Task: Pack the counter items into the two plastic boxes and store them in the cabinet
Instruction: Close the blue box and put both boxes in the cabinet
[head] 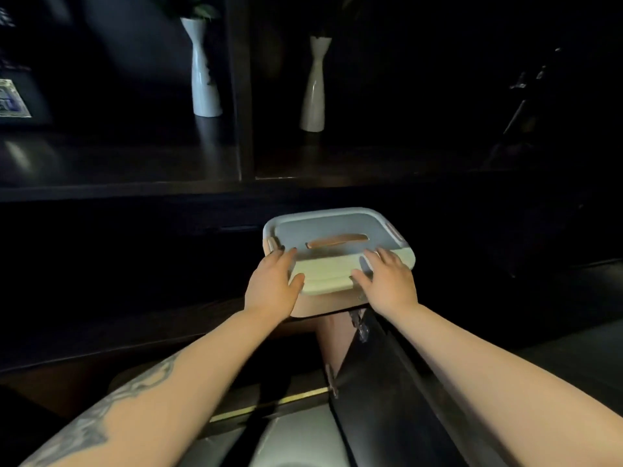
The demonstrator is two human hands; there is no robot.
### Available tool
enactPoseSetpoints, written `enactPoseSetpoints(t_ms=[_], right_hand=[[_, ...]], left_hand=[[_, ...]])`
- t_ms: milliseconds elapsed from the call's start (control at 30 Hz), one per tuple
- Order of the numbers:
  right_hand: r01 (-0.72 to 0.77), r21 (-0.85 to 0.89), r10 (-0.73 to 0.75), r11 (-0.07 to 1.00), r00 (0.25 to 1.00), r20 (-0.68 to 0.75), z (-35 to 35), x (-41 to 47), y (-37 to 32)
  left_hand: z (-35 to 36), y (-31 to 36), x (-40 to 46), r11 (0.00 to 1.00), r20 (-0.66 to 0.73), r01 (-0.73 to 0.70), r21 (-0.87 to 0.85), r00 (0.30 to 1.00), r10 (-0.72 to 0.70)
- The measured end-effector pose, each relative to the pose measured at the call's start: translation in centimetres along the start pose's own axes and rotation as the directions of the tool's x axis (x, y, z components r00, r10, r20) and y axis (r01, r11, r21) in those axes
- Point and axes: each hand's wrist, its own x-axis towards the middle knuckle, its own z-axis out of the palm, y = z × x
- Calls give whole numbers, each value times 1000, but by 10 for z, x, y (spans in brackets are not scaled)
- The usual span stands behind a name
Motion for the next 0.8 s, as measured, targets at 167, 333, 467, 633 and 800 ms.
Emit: enactPoseSetpoints(t_ms=[167,333,467,633,800], right_hand=[[8,-94,-4,995,999,48,9,55,44],[-34,-88,40,996,996,74,12,91,63],[-156,-16,157,988,978,136,18,105,69],[-253,128,221,959,950,222,16,109,73],[-319,365,302,875,947,106,14,66,60]], left_hand=[[37,-1,23,985,-28,53,162,998,-49],[41,-6,44,978,-42,131,162,991,-126],[37,-10,58,953,37,265,149,961,-273],[39,-11,58,949,22,316,20,948,-316],[25,-28,54,961,62,272,-51,961,-269]])
